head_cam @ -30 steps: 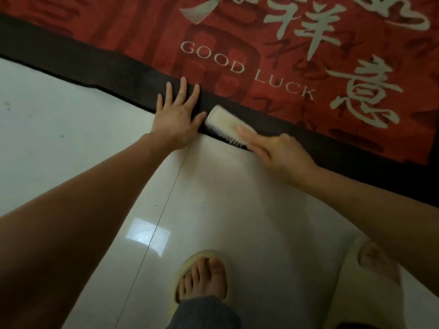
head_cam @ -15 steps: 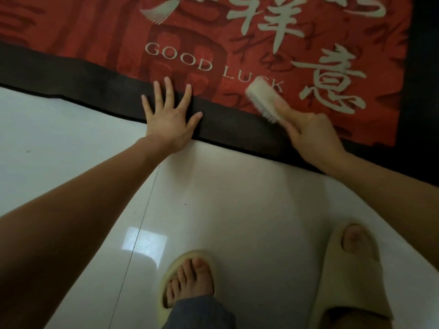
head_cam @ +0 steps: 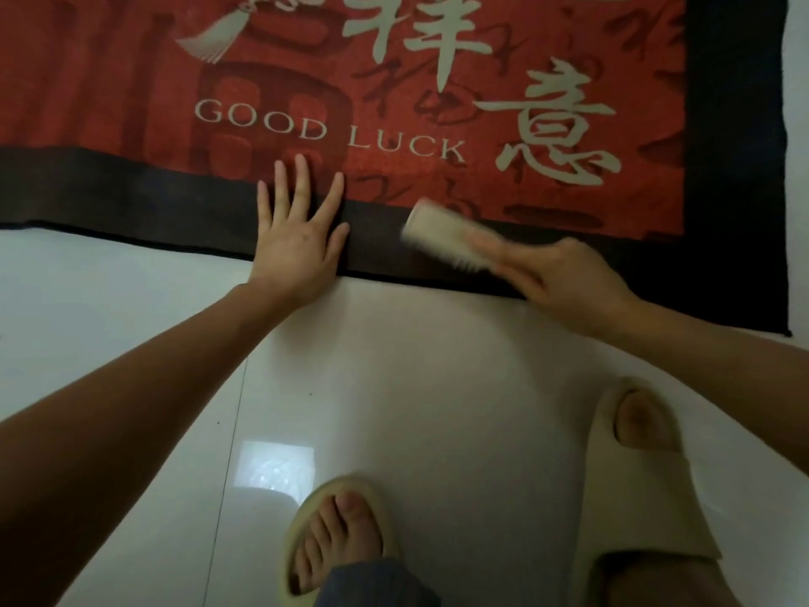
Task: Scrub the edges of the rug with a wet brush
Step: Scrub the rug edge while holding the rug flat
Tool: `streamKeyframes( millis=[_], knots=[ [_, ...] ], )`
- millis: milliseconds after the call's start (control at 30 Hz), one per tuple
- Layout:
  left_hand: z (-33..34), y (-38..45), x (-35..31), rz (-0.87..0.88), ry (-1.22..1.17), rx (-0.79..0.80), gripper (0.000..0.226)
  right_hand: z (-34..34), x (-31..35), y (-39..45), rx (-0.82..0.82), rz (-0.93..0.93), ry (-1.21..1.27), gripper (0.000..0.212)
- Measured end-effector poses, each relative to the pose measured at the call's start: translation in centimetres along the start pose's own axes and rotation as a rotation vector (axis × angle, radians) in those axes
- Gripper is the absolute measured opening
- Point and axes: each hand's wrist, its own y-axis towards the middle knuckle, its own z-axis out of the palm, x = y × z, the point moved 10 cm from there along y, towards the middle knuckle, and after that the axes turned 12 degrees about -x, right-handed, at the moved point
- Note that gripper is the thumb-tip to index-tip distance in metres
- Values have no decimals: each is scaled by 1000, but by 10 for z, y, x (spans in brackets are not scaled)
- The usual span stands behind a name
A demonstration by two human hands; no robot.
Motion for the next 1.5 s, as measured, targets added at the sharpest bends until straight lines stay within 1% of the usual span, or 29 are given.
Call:
streamKeyframes(
  millis=[33, 67, 167, 200, 233, 300, 333, 433, 467, 500, 567, 600, 700, 767, 833, 867, 900, 967, 1000, 1033, 1067, 1133, 1167, 1200, 1300, 1333, 1433, 1467, 1500],
  knots=[
    [0, 2, -10, 69, -12, -14, 59, -10, -22, 1, -84, 137, 15, 45],
    [0, 2, -21, 131, -21, -23, 58, -9, -29, -3, -92, 185, 45, 45],
    [7, 4, -62, 294, -46, 21, 59, 15, 8, -37, 207, -67, 61, 46],
    [9, 3, -74, 324, -52, 34, 59, 9, 11, -41, 240, -147, 9, 46],
    [11, 3, -88, 361, -62, 50, 60, -6, -2, -35, 164, -115, -24, 46],
    [18, 2, -117, 450, -68, 72, 61, -36, -46, -31, -21, 138, 17, 47],
    [22, 2, -128, 474, -66, 81, 61, -38, -56, -36, -22, 186, 38, 48],
    [34, 2, -146, 461, -48, 149, 64, -17, -41, -75, 269, -4, 10, 48],
    [36, 2, -146, 442, -30, 149, 65, -23, -44, -77, 261, -54, -32, 48],
    [34, 2, -148, 434, -20, 142, 66, -39, -58, -70, 150, 9, -60, 47],
    [34, 6, -154, 440, -16, 134, 66, -64, -91, -68, -88, 271, 15, 47],
    [33, 8, -154, 428, -16, 122, 65, -58, -93, -72, -108, 328, 49, 47],
    [33, 15, -166, 441, -34, 110, 63, -27, -62, -92, 121, 160, 63, 45],
    [34, 23, -175, 455, -40, 106, 61, -41, -78, -94, 78, 156, -11, 44],
    [32, 32, -189, 512, -45, 98, 57, -64, -118, -96, -132, 429, 37, 43],
    [33, 35, -199, 555, -49, 99, 56, -65, -128, -101, -178, 527, 99, 43],
    [33, 37, -212, 607, -54, 112, 56, -60, -127, -105, -153, 554, 168, 43],
    [37, 40, -237, 698, -60, 155, 55, -50, -110, -112, 57, 482, 268, 43],
    [42, 41, -245, 705, -58, 181, 55, -47, -97, -115, 189, 419, 259, 42],
    [43, 47, -254, 703, -56, 199, 55, -55, -96, -113, 238, 378, 197, 41],
    [45, 50, -260, 695, -59, 218, 55, -66, -107, -109, 183, 388, 125, 40],
    [45, 58, -271, 682, -67, 252, 55, -92, -133, -99, -51, 505, 50, 39],
    [46, 60, -270, 683, -52, 273, 56, -91, -140, -96, -84, 553, 57, 39],
    [45, 63, -273, 703, -38, 287, 56, -88, -142, -96, -21, 587, 95, 40],
    [43, 68, -270, 782, 34, 343, 57, -93, -134, -106, 404, 537, 155, 38],
    [42, 69, -270, 793, 43, 358, 57, -106, -136, -104, 438, 510, 109, 38],
    [42, 71, -269, 778, 41, 362, 59, -146, -163, -86, 62, 556, -104, 39],
    [43, 70, -270, 761, 35, 351, 59, -139, -162, -89, 47, 526, -151, 40],
    [44, 69, -271, 749, 36, 342, 60, -120, -154, -97, 117, 493, -117, 41]
  ],
)
